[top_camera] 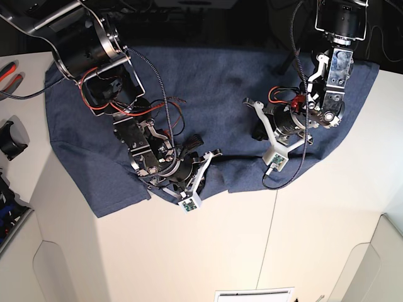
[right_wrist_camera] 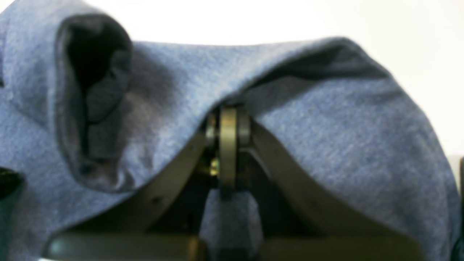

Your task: Layout the t-shirt on the table in an organized manner, then fold the t-shirt properly

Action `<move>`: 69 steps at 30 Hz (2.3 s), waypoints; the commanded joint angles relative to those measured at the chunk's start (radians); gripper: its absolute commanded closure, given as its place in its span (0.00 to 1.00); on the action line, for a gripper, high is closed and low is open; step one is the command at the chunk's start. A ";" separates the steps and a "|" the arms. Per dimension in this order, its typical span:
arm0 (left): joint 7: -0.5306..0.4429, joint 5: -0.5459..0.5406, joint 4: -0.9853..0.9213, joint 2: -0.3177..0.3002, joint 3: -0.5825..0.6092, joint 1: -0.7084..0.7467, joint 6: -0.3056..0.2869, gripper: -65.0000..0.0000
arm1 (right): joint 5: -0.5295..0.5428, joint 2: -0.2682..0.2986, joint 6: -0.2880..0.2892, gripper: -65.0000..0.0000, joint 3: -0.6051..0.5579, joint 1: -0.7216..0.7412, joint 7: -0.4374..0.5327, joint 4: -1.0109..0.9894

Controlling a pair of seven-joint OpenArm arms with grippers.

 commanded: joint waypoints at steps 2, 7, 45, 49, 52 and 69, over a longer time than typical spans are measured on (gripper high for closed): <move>-0.101 0.002 0.039 -0.006 -0.025 -0.014 0.004 1.00 | -0.022 0.006 -0.011 1.00 -0.001 -0.001 -0.079 -0.006; -0.249 0.037 0.174 -0.005 -0.126 -0.014 0.004 1.00 | -0.022 0.006 -0.011 1.00 -0.001 -0.001 -0.079 -0.006; -0.136 0.141 -0.868 -0.087 0.719 -0.837 -0.237 1.00 | -0.022 0.006 -0.011 1.00 -0.001 -0.001 -0.078 -0.006; -0.011 -0.048 -0.821 -0.139 0.719 -0.836 -0.237 1.00 | -0.022 0.006 -0.011 1.00 -0.001 -0.001 -0.078 -0.006; 0.120 -0.215 -0.756 -0.189 0.719 -0.836 -0.237 1.00 | -0.022 0.006 -0.011 1.00 -0.001 -0.001 -0.078 -0.006; -0.123 -0.177 -0.560 -0.221 0.463 -0.772 -0.237 1.00 | -0.021 0.005 -0.011 1.00 -0.001 -0.001 -0.074 -0.006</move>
